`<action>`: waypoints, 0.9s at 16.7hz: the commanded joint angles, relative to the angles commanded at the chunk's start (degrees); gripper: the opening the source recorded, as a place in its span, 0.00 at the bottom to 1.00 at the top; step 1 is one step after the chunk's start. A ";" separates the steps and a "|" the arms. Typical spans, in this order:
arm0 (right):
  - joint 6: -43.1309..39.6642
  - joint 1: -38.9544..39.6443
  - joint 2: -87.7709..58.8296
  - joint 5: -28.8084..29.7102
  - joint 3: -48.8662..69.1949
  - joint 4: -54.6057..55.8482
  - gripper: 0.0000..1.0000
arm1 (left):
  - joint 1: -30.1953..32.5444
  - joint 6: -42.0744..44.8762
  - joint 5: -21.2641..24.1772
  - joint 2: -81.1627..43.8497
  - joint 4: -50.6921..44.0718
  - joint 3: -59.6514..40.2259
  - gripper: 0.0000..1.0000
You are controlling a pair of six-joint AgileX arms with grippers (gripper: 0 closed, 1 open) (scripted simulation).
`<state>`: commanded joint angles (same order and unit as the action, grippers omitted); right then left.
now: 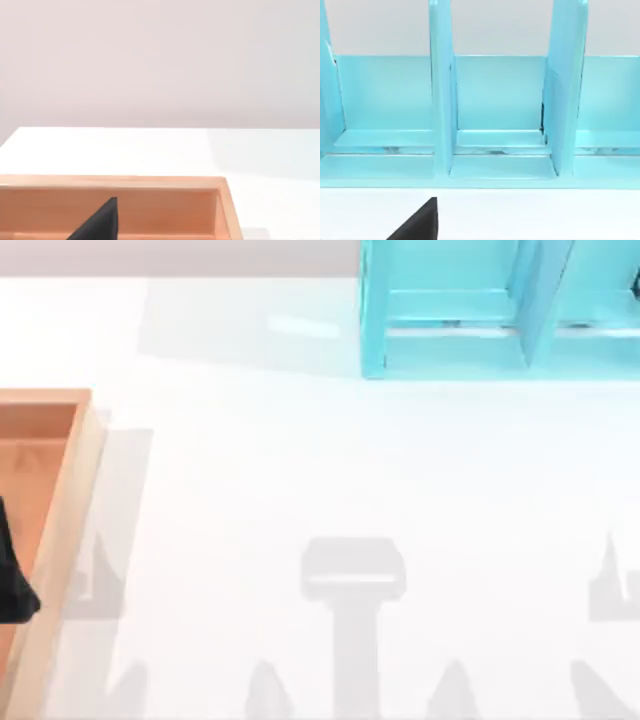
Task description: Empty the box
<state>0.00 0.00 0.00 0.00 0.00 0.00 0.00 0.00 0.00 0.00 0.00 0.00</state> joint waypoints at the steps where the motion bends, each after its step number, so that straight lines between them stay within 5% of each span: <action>1: 0.00 0.00 0.00 0.00 0.00 0.00 1.00 | 0.00 0.00 0.00 0.00 0.00 0.00 1.00; 7: 0.00 0.00 0.00 0.00 0.00 0.00 1.00 | -2.84 2.86 -0.22 -9.24 -8.33 -8.48 1.00; 15: 0.00 0.00 0.00 0.00 0.00 0.00 1.00 | -12.11 12.63 -0.47 -48.74 -37.37 -38.34 1.00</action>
<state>0.00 0.00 0.00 0.00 0.00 0.00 -12.11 12.63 -0.47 -48.74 -37.37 -38.34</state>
